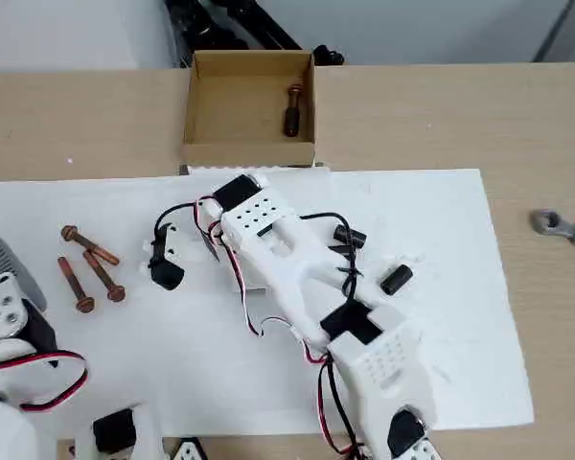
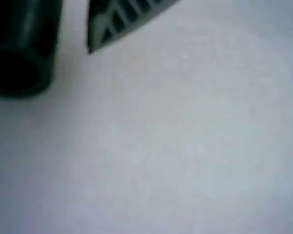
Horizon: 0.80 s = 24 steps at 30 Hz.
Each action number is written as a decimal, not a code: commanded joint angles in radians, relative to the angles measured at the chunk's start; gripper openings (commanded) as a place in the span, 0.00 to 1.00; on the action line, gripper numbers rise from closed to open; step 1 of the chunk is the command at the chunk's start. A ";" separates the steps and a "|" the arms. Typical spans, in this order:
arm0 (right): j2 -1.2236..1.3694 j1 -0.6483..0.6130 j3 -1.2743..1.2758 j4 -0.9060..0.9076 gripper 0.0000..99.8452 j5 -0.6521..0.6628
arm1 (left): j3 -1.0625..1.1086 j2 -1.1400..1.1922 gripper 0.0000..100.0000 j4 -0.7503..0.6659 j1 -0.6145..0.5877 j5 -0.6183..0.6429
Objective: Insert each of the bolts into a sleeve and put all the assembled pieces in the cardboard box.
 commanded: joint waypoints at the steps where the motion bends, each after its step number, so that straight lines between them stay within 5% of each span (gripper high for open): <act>1: 0.015 0.018 -0.034 -0.033 0.15 0.009 | -0.001 0.005 0.01 0.008 -0.006 -0.006; 12: 0.097 0.018 -0.034 -0.038 0.14 0.005 | -0.001 0.005 0.01 0.008 -0.006 -0.006; 15: 0.097 0.018 -0.034 -0.038 0.06 0.000 | -0.001 0.005 0.01 0.008 -0.006 -0.006; 17: 0.094 0.019 -0.034 -0.038 0.00 -0.029 | -0.001 0.005 0.01 0.008 -0.006 -0.006; 24: 0.068 0.082 -0.095 -0.038 0.00 -0.153 | -0.001 0.005 0.01 0.008 -0.006 -0.006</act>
